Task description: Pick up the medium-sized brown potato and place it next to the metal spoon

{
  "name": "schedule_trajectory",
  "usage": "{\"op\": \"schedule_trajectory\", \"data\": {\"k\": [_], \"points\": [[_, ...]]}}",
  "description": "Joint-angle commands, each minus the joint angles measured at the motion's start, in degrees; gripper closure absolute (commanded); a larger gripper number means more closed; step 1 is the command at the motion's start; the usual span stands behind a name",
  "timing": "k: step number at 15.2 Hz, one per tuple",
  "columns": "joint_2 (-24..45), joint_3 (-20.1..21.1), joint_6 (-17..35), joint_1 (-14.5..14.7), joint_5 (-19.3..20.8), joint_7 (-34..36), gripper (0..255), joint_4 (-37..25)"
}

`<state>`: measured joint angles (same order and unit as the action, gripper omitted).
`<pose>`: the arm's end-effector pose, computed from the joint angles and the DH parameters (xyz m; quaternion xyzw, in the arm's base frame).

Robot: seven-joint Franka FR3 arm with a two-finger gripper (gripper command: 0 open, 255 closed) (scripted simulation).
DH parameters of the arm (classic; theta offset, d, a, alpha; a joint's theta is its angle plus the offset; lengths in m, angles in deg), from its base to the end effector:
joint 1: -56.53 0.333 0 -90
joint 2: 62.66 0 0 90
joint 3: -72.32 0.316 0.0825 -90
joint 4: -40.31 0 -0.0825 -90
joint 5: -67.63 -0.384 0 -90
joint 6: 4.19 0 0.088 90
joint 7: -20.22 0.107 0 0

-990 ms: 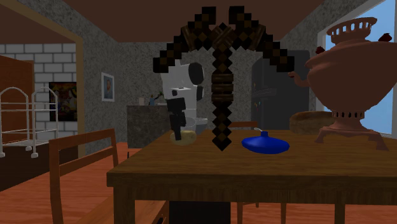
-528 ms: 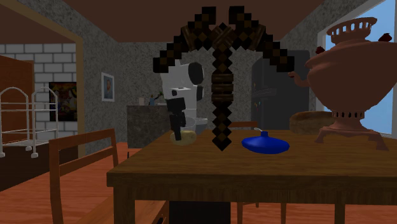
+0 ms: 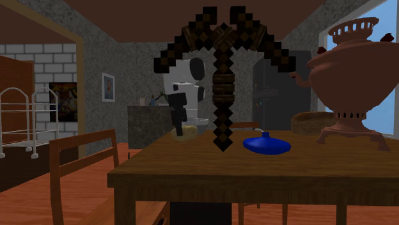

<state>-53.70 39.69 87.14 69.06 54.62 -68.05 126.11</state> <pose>0.5759 -0.1594 0.5850 -0.8274 -0.5568 -0.0475 0.0560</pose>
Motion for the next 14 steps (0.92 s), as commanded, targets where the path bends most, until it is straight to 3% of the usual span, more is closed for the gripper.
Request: {"op": "schedule_trajectory", "data": {"k": [1, 14], "points": [[0.3, -0.1, -1.8, -0.3, -0.2, 0.1, 255, -2.0], [5.4, -0.7, -14.1, -3.3, -3.2, 0.3, 255, -18.6]]}}
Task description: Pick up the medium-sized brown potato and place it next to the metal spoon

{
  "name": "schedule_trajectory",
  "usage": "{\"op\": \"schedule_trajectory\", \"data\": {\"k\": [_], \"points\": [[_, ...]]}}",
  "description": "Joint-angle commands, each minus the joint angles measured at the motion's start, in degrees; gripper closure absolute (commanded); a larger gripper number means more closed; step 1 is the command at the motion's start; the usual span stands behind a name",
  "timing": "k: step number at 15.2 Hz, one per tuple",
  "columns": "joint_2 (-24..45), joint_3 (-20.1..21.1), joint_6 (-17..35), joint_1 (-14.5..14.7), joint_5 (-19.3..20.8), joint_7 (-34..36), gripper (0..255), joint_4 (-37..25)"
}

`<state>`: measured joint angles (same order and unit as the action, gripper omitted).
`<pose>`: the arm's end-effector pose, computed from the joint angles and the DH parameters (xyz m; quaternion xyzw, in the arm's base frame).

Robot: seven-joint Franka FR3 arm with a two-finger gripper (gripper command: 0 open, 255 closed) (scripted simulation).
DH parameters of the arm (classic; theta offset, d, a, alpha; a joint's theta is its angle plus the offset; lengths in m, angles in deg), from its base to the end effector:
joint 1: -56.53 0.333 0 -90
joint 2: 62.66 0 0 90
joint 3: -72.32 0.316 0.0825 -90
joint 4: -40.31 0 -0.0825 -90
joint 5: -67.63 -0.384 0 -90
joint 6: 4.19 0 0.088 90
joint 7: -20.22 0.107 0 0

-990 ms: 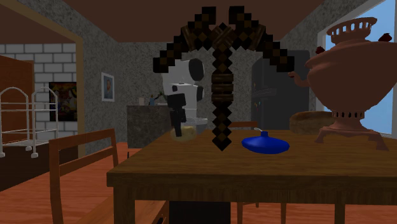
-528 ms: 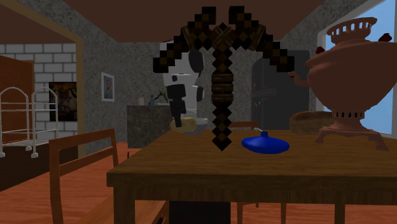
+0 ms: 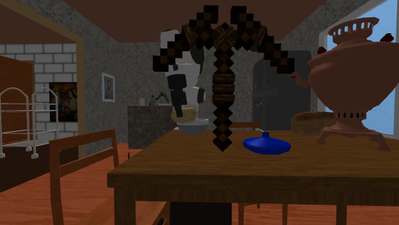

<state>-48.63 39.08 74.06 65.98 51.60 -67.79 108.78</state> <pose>0.5766 -0.1601 0.6588 -0.8275 -0.5566 -0.0474 0.0559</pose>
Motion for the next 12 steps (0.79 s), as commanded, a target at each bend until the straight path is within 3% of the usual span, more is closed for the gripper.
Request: {"op": "schedule_trajectory", "data": {"k": [1, 5, 12], "points": [[0.9, -0.1, -2.2, -0.7, -0.6, 0.0, 255, -2.9], [3.8, -0.2, -6.9, -2.8, -2.6, 0.1, 255, -10.3], [-5.2, 3.1, -1.3, 7.9, 2.9, 10.5, 255, 1.4]]}}
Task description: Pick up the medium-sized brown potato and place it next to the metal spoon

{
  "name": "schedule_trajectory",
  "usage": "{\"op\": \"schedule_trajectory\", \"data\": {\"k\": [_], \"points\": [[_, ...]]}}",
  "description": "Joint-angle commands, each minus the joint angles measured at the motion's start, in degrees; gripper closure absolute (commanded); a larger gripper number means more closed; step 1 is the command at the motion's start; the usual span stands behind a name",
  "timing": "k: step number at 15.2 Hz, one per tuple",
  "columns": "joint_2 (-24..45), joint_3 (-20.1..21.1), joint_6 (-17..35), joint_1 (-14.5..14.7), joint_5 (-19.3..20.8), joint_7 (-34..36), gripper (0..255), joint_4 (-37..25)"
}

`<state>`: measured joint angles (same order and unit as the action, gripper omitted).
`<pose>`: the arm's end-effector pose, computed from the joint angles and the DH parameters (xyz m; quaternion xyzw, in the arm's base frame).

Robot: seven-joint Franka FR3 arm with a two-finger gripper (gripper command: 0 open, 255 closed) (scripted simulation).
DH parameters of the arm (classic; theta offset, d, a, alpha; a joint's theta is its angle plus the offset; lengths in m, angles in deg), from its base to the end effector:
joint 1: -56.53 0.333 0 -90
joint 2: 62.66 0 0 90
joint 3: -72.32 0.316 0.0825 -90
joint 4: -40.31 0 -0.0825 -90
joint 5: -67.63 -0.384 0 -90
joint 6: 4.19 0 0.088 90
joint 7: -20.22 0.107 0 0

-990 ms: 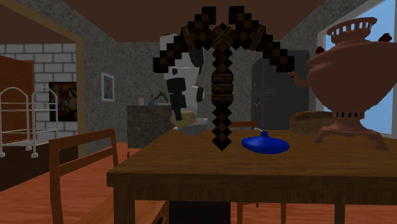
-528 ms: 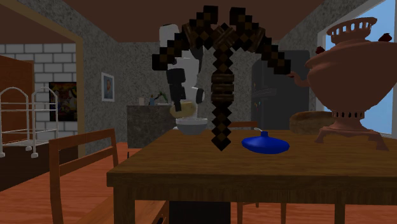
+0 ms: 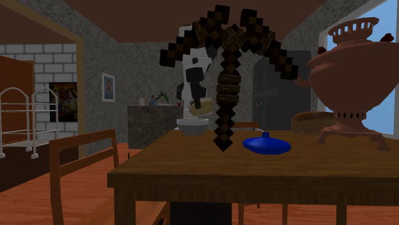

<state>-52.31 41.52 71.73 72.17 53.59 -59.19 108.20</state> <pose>0.5684 -0.0838 0.6913 -0.8271 -0.5572 -0.0473 0.0563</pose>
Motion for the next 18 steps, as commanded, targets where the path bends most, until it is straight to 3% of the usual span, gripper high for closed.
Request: {"op": "schedule_trajectory", "data": {"k": [1, 9, 18], "points": [[-2.5, 1.3, 1.6, 2.9, 1.5, 3.5, 255, 3.1], [-6.4, 6.7, 4.8, 10.4, 4.0, 15.3, 255, 7.9], [-5.0, 12.3, 6.4, 17.0, 4.4, 27.4, 255, 6.3]]}}
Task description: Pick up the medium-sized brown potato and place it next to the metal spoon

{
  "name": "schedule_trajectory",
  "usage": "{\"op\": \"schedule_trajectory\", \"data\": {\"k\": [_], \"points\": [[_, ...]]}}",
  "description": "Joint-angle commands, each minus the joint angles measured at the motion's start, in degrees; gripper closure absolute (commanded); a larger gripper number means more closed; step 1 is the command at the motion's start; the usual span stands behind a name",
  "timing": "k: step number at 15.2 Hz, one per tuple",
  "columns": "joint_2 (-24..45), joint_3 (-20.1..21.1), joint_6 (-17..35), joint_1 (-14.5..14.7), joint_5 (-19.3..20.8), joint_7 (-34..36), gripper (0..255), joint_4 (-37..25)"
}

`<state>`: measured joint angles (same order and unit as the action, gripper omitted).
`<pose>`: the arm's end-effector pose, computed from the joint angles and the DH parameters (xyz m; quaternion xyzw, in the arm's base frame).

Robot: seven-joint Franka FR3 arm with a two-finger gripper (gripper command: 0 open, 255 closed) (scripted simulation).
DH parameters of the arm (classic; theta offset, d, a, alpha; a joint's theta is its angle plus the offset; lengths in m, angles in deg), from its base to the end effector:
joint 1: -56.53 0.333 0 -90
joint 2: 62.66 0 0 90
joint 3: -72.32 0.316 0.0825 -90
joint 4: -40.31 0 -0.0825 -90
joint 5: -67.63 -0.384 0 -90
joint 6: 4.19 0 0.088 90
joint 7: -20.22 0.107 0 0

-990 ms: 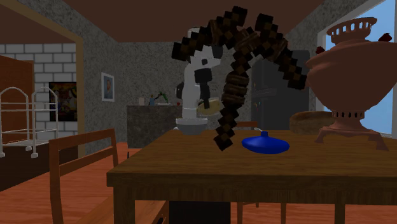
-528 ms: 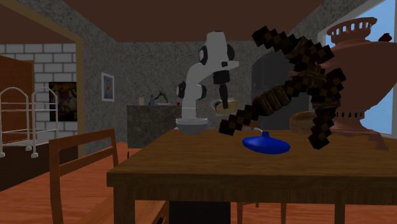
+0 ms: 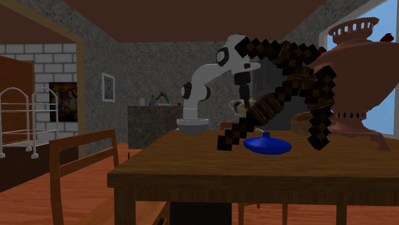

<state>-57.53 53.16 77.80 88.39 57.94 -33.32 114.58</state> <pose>0.5427 0.1543 0.6929 -0.8271 -0.5573 -0.0471 0.0558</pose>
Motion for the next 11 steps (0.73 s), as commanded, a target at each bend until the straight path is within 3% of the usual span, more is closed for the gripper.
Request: {"op": "schedule_trajectory", "data": {"k": [1, 11], "points": [[0.7, 1.2, 0.4, 1.5, 0.0, 2.7, 255, -0.7], [10.3, 7.0, -1.5, 6.7, -0.7, 14.8, 255, -13.7]]}}
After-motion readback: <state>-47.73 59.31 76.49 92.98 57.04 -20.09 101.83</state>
